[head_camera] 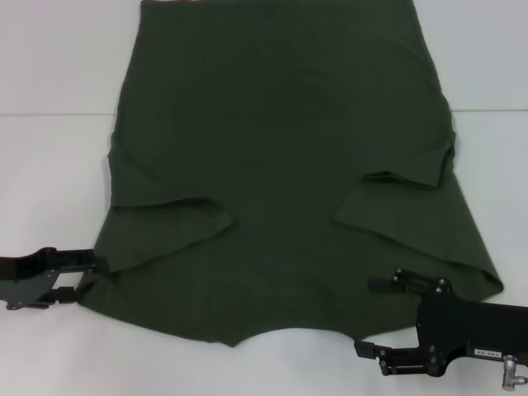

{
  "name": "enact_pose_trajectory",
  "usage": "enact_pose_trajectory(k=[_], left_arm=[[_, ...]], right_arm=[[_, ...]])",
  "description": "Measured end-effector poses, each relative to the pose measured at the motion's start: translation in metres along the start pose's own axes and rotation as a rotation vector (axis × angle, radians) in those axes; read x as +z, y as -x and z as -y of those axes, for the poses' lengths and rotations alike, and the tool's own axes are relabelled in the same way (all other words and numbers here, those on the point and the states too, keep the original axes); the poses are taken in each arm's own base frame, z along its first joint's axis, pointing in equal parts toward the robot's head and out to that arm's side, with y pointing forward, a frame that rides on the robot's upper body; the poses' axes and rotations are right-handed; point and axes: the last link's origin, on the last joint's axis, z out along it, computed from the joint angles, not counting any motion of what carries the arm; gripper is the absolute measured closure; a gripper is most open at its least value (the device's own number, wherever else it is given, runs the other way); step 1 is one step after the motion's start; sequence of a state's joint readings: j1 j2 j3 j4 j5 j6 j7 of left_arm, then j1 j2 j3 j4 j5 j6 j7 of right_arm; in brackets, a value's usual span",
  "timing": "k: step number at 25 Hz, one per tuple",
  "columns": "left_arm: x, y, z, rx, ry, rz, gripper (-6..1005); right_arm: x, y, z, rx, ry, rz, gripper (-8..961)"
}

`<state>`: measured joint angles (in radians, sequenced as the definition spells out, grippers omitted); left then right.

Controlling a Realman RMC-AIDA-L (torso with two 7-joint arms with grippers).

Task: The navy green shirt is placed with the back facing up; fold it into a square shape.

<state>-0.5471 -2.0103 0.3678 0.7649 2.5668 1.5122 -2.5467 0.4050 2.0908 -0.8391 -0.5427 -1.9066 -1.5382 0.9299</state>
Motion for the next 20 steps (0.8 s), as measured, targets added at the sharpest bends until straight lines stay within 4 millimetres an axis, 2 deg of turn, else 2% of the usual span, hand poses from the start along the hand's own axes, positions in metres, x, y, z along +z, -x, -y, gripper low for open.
enact_pose_trajectory(k=[20], left_arm=[[0.0025, -0.0002, 0.0041, 0.000, -0.025, 0.000, 124]], right_arm=[[0.0017, -0.0003, 0.0003, 0.007, 0.001, -0.001, 10]])
